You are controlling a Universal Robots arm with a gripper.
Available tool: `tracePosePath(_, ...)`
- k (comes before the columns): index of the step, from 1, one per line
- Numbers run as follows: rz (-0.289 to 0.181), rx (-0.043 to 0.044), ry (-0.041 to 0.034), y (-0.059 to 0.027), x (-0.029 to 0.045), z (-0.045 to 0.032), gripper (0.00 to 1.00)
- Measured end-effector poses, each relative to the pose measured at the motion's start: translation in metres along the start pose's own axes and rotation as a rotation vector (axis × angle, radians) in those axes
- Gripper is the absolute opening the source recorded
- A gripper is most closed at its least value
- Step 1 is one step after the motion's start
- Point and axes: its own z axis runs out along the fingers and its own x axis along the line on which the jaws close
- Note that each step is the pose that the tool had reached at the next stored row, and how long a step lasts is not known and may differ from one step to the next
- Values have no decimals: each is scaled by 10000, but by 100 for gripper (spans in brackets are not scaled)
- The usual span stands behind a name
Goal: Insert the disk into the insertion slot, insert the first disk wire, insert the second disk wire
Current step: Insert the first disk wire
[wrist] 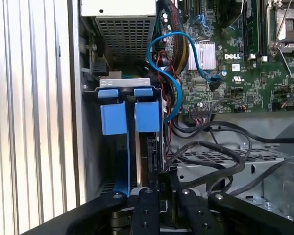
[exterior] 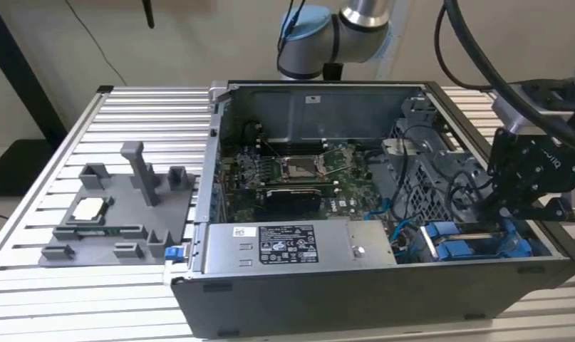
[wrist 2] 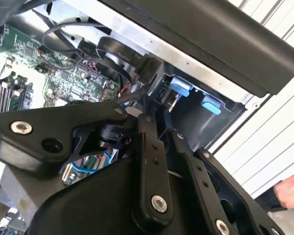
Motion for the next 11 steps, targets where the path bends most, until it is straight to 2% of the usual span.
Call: tracePosePath(11, 177, -11, -5, -25, 12, 8, 19)
